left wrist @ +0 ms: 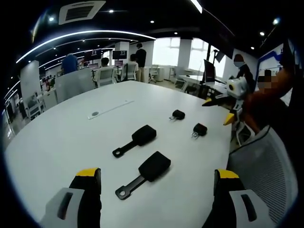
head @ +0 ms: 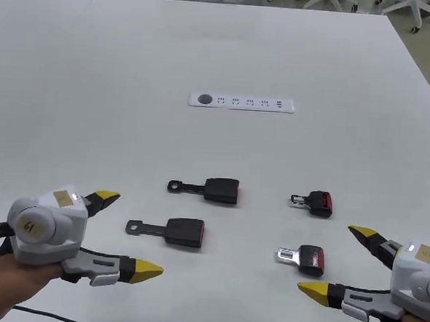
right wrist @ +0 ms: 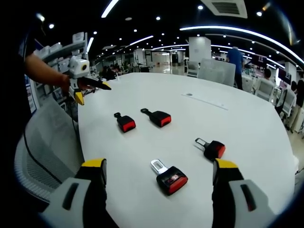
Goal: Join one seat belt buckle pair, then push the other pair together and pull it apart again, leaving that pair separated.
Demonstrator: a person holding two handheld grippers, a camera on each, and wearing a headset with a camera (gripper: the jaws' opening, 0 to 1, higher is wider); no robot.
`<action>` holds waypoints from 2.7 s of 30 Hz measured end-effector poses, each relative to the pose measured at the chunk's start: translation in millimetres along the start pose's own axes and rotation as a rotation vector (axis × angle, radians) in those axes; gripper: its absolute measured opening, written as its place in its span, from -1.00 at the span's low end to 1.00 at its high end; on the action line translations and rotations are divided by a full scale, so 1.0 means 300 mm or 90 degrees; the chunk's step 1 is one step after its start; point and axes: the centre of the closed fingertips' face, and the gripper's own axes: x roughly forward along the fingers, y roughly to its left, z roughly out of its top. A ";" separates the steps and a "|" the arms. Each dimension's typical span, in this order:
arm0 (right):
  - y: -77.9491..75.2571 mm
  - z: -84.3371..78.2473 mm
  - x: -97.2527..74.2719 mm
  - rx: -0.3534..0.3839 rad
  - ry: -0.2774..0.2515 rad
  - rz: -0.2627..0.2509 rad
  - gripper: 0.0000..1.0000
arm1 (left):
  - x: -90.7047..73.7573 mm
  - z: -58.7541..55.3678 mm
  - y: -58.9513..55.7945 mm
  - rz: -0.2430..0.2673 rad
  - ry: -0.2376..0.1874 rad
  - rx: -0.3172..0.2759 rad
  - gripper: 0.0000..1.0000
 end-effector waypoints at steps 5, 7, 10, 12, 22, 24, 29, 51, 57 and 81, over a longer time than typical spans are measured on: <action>0.001 -0.005 0.000 0.002 0.002 0.001 0.88 | -0.001 0.000 -0.003 -0.001 0.001 0.000 1.00; 0.002 -0.006 0.000 0.002 0.002 0.001 0.88 | 0.000 0.000 -0.003 -0.001 0.002 0.001 1.00; 0.002 -0.011 -0.003 0.003 0.004 0.000 0.88 | 0.001 0.000 -0.002 -0.002 0.002 0.002 1.00; 0.000 -0.012 -0.004 0.003 0.004 0.000 0.88 | 0.002 0.000 0.000 -0.002 0.003 0.003 1.00; 0.000 -0.016 -0.002 0.002 0.008 0.001 0.87 | 0.005 0.001 0.006 -0.004 0.003 0.004 1.00; 0.000 -0.021 0.000 0.002 0.010 0.002 0.87 | 0.006 -0.002 0.006 -0.005 0.004 0.004 1.00; -0.002 -0.031 0.002 0.000 0.017 0.005 0.85 | 0.010 -0.010 0.006 -0.008 0.009 0.007 1.00; -0.038 -0.085 0.046 -0.013 0.064 0.032 0.75 | 0.074 -0.034 0.022 -0.033 0.044 0.021 1.00; -0.046 -0.107 0.064 -0.021 0.080 0.045 0.71 | 0.101 -0.041 0.026 -0.043 0.054 0.023 0.99; -0.042 -0.177 0.117 -0.044 0.136 0.096 0.58 | 0.230 -0.092 0.040 -0.103 0.108 0.058 0.93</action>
